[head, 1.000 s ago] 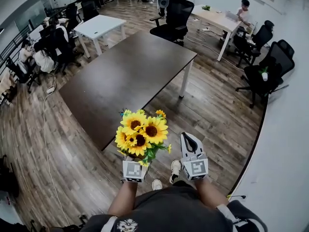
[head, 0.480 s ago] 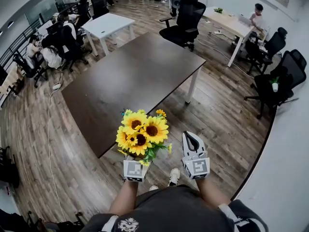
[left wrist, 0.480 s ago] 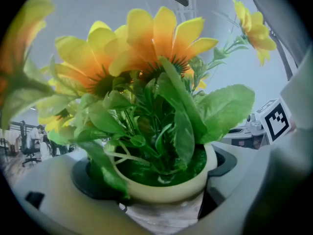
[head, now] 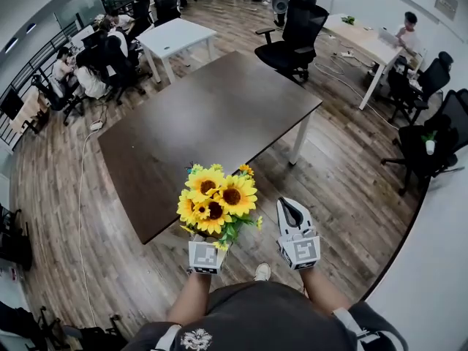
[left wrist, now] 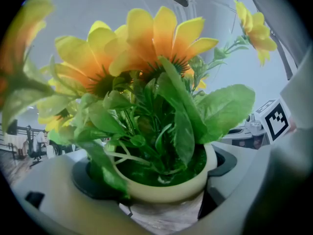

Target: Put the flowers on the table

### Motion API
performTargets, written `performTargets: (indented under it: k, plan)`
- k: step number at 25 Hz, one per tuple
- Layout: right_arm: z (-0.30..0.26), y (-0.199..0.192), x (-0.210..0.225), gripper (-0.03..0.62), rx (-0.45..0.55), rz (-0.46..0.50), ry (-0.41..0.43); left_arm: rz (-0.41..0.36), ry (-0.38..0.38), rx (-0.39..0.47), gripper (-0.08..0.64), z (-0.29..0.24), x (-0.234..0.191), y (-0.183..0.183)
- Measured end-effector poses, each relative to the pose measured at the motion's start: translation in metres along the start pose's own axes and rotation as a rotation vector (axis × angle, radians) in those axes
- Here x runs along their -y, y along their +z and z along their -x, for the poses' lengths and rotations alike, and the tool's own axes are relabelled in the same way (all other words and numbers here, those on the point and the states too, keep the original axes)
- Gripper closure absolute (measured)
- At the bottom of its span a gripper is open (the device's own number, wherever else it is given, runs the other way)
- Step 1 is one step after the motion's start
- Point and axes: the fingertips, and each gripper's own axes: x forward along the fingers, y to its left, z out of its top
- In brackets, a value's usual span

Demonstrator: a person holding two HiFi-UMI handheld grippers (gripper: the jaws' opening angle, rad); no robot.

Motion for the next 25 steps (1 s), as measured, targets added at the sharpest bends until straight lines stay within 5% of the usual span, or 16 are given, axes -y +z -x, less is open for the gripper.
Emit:
performTargets:
  k: [12, 17, 25]
  plan:
    - [-0.035, 0.007, 0.015, 0.569, 0.035, -0.005, 0.102, 0.036, 0.088, -0.033, 0.020, -0.015, -0.012, -0.018]
    - [-0.063, -0.001, 0.009, 0.569, 0.031, -0.005, 0.123, -0.004, 0.093, -0.042, 0.020, -0.021, -0.028, -0.027]
    - [-0.160, 0.025, 0.003, 0.569, 0.039, -0.045, 0.179, 0.028, 0.107, -0.049, 0.020, -0.071, -0.101, -0.009]
